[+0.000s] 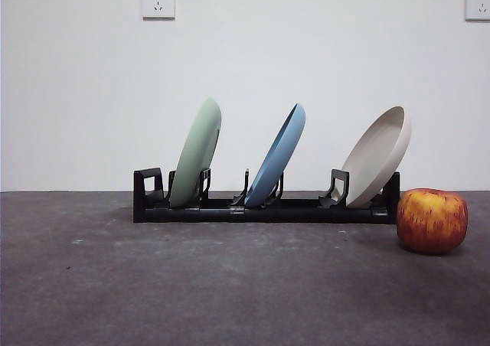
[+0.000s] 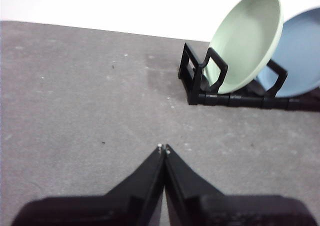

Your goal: Take the green plate from the plate rack,put the plate on the table,take the apple from the table,put the apple in the plate

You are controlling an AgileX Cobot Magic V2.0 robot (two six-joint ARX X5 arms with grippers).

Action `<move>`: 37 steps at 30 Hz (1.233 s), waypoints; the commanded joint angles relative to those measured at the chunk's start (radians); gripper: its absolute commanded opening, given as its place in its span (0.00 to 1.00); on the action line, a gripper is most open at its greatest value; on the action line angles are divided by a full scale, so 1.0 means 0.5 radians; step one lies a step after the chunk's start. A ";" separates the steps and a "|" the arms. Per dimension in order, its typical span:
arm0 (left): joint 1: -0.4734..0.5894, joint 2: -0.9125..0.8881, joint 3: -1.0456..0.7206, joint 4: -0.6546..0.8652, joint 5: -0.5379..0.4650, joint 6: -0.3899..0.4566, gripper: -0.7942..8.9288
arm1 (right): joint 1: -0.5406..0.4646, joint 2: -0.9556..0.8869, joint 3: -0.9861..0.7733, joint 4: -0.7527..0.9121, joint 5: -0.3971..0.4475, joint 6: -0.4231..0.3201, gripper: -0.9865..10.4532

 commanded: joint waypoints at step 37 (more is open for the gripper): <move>0.003 1.002 1.266 -0.770 1.266 0.176 0.07 | 0.081 1.163 1.652 -1.409 -0.687 -0.488 0.08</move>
